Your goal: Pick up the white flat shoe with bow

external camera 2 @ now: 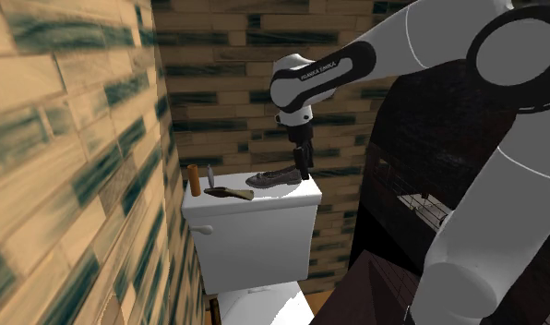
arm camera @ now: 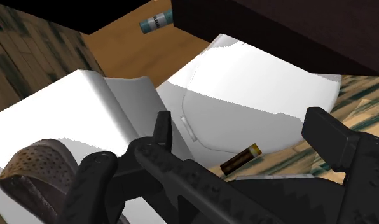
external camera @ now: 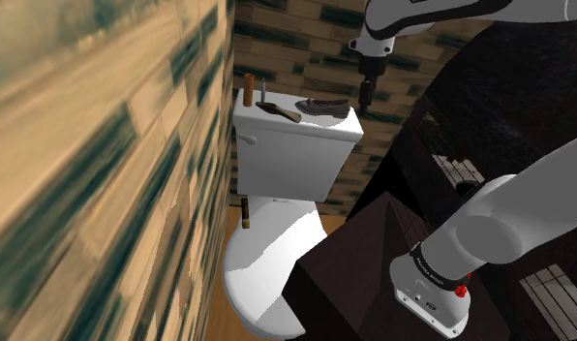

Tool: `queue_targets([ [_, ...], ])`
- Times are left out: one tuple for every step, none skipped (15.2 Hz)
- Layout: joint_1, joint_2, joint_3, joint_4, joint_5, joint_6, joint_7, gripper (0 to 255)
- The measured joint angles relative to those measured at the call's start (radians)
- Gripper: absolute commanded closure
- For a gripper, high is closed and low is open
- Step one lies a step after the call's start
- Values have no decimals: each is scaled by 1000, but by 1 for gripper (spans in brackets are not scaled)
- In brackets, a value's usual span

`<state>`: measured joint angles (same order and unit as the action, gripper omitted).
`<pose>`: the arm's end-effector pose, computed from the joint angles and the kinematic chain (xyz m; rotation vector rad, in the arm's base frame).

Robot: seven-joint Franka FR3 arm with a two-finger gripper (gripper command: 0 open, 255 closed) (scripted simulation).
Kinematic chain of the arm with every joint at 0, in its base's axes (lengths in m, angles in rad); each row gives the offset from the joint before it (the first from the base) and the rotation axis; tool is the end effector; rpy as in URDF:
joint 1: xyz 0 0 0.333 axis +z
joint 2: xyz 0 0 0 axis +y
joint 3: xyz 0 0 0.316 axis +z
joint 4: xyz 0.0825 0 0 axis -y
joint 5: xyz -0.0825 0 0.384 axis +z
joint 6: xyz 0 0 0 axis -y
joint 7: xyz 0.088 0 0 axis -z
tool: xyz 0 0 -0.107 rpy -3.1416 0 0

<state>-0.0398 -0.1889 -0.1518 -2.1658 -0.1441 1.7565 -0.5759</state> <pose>0.4587 -0.1044 0.4588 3.0265 0.6650 -0.3837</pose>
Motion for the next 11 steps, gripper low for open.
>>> queue_targets([
  [-1, 33, -4, 22, -6, 14, -17, 0],
  [-4, 74, -10, 62, -11, 19, -40, 0],
  [-8, 111, -16, 95, -16, 29, -64, 0],
  [-9, 145, -19, 127, -19, 35, -82, 0],
  [-12, 175, -23, 145, -24, 50, -100, 0],
  [-15, 210, -26, 178, -27, 56, -121, 0],
  [-18, 255, -28, 228, -28, 57, -141, 0],
  [-22, 294, -31, 257, -30, 71, -160, 0],
  [-24, 330, -31, 287, -32, 81, -175, 0],
  [-30, 364, -34, 329, -34, 78, -198, 0],
  [-33, 402, -35, 372, -35, 79, -216, 0],
])
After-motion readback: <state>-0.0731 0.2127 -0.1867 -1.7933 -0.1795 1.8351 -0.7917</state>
